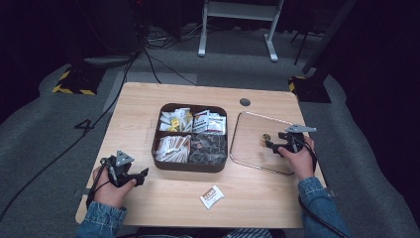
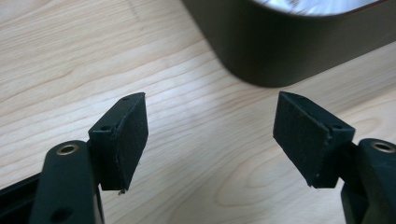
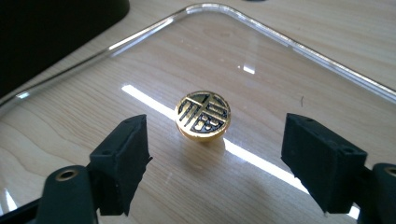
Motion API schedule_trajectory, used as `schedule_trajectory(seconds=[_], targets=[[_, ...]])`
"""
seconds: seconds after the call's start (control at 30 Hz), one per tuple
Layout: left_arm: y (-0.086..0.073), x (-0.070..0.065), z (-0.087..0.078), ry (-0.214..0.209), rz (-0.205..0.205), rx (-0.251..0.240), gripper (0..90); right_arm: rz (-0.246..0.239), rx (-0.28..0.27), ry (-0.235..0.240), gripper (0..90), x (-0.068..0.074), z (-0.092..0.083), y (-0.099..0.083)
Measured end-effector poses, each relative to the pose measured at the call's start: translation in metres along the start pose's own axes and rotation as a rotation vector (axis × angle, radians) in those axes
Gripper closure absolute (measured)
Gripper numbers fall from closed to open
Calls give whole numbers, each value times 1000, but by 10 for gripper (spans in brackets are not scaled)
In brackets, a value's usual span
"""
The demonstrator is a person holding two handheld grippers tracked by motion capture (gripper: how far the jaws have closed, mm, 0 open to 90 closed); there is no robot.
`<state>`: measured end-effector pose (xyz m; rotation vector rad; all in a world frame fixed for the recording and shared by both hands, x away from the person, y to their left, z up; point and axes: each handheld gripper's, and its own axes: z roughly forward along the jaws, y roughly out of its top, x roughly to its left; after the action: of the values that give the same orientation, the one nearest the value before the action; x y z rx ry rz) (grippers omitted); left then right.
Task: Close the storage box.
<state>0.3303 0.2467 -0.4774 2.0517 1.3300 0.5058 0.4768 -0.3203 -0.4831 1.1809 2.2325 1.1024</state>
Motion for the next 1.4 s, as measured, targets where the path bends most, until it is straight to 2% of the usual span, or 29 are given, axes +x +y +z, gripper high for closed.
schedule_trajectory(seconds=[0.3,0.4,0.57,0.73,0.83,0.93,1.27,1.4], targets=[[-4,5,11,10,-2,27,266,-26,42,3,366,4,18,1],[-4,6,15,14,-3,31,266,-49,46,-7,414,8,23,3],[-5,4,20,14,13,43,264,-35,35,3,448,7,28,4],[-8,6,22,-3,-11,33,252,-35,24,3,507,4,29,2],[-9,7,23,-1,-11,22,241,-48,16,7,579,5,29,2],[-11,7,26,-6,-10,-9,221,-48,15,8,584,5,29,2],[-11,7,27,-5,-9,-13,203,-51,13,3,588,6,29,1],[-11,7,27,-4,-10,-13,202,-32,17,4,589,4,27,1]])
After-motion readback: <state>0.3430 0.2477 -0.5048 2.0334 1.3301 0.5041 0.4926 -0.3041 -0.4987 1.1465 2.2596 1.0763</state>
